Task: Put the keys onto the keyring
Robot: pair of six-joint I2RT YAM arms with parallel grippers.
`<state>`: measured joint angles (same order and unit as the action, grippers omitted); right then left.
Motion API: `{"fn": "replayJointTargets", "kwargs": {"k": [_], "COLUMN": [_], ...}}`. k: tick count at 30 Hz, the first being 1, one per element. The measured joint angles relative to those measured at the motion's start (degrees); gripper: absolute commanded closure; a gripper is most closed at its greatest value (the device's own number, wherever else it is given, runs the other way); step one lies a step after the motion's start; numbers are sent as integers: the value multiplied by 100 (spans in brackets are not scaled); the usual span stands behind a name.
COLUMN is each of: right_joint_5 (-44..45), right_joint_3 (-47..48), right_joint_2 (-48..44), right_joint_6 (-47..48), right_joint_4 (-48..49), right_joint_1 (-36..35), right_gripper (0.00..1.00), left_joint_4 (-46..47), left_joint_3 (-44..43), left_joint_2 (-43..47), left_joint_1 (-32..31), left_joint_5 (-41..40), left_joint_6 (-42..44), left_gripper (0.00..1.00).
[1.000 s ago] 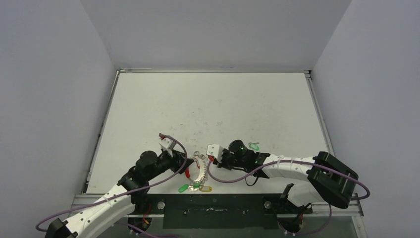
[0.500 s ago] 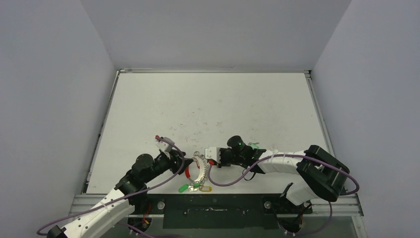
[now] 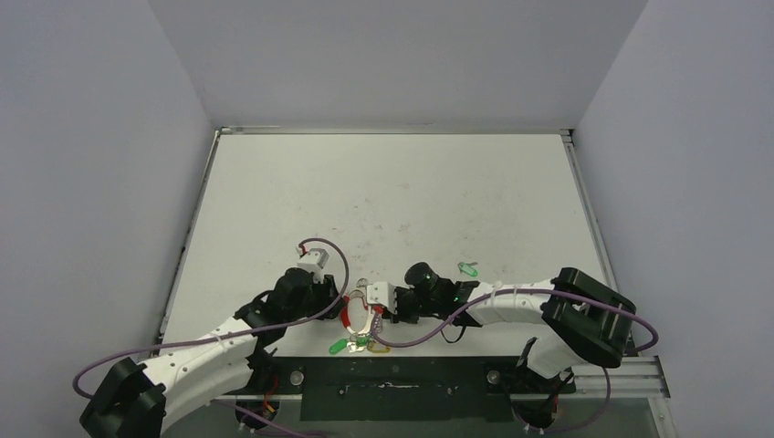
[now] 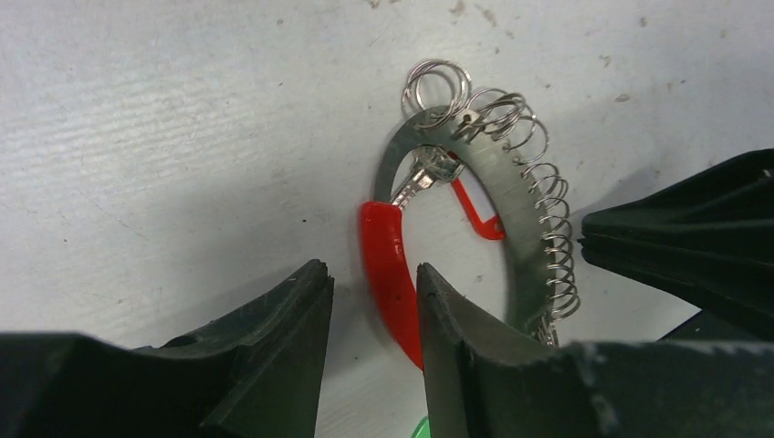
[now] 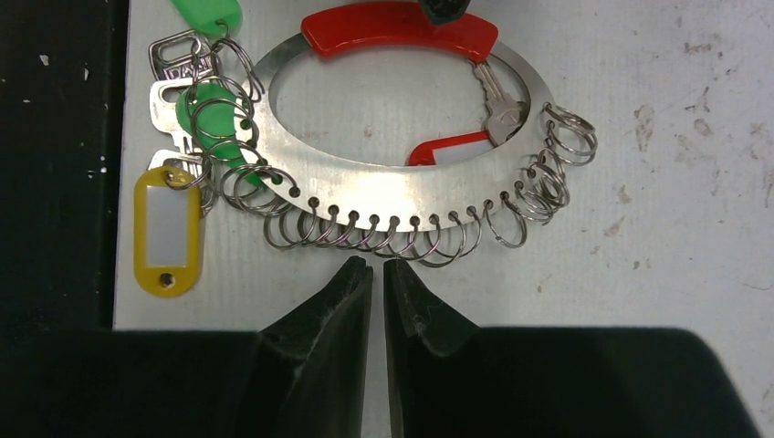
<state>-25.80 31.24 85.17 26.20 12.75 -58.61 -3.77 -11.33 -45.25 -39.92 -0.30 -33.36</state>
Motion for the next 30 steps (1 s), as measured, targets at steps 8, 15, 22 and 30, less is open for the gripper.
{"fn": "replayJointTargets", "kwargs": {"k": [8,15,22,30], "right_joint_5": [11,52,203,459], "right_joint_3": [-317,-260,278,-188], "right_joint_2": [-52,459,1311,330], "right_joint_6": [-752,-1202,-1401,-1176], "right_joint_4": [260,1086,1974,2212], "right_joint_1": [-313,-778,-1128,-953], "right_gripper": [87,88,86,60], "left_joint_4": [660,1305,1709,1209], "left_joint_3": [-122,-487,-866,-1097], "left_joint_2": [-1069,-1978,-2555,-1447], "left_joint_1": [0,2,24,24], "left_joint_5": [50,232,721,721], "left_joint_6": [-94,286,767,1119], "left_gripper": [81,84,76,54]}}
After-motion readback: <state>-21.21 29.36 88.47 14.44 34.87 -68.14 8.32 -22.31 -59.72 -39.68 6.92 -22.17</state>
